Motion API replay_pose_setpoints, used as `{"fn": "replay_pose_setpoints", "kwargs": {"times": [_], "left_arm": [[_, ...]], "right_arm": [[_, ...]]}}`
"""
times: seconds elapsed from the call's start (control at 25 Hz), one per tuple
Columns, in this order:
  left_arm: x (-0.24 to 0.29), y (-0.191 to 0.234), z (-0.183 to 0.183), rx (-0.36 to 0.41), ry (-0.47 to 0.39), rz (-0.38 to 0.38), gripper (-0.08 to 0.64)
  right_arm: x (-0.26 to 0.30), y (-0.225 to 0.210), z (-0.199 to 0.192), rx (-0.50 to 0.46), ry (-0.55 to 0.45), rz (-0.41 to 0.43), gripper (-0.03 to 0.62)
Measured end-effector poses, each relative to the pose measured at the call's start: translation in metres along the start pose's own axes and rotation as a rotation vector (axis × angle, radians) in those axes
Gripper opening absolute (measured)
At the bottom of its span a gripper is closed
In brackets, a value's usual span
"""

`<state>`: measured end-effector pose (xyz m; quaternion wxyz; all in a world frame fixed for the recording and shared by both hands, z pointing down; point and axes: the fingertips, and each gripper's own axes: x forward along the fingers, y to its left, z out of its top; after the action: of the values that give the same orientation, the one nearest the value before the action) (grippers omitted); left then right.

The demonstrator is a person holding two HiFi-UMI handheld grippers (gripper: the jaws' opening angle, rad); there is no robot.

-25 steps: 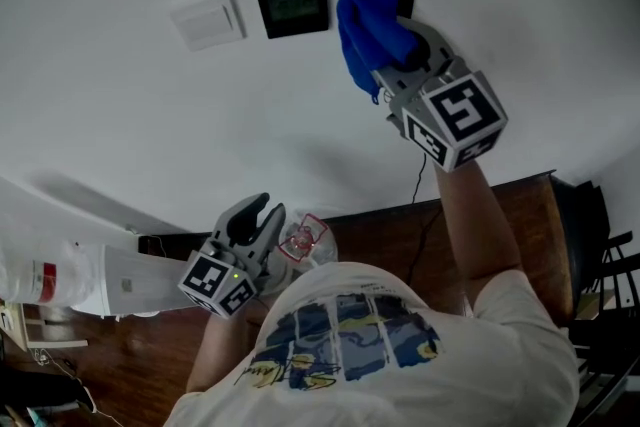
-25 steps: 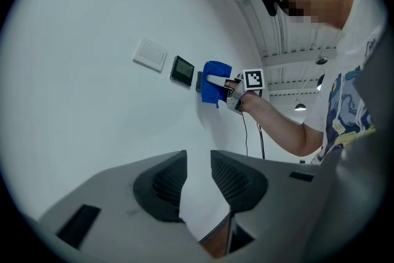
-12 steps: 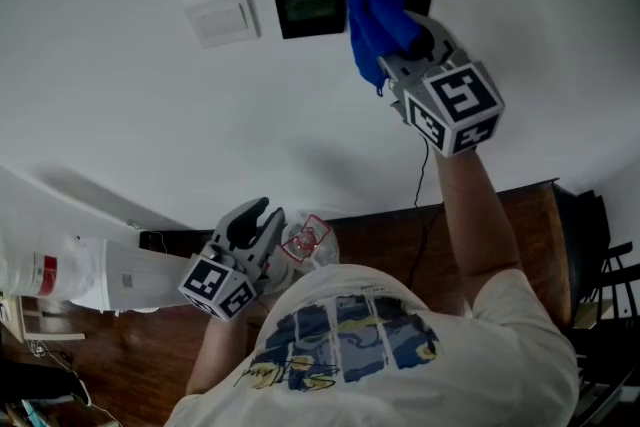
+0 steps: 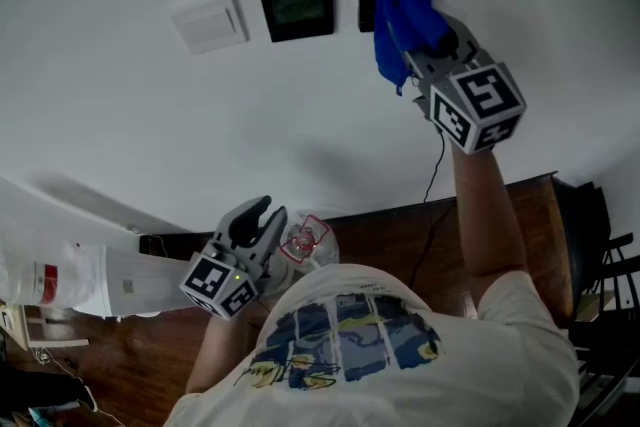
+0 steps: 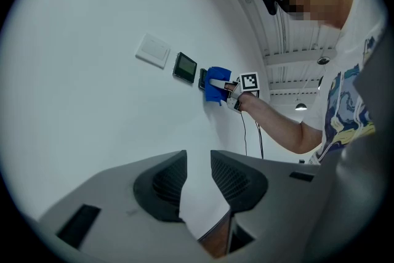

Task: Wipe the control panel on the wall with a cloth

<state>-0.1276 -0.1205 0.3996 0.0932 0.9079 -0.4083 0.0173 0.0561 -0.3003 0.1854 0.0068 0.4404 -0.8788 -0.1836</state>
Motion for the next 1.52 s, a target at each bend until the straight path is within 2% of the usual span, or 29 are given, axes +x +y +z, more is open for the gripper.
{"fn": "replay_pose_setpoints", "kwargs": {"times": [0.8,1.2,1.52], "left_arm": [[0.009,-0.002,0.001,0.006,0.001,-0.005,0.097],[0.008,-0.003,0.003,0.006,0.003,-0.002,0.097],[0.004,-0.002,0.003,0.007,0.000,0.000,0.097]], "right_arm": [[-0.031,-0.065,-0.027,0.011,0.052,-0.128,0.091],[-0.036,-0.064,-0.026,0.016,0.040,-0.122,0.091],[-0.068,-0.035,-0.029,0.009,0.048,-0.109,0.091]]}}
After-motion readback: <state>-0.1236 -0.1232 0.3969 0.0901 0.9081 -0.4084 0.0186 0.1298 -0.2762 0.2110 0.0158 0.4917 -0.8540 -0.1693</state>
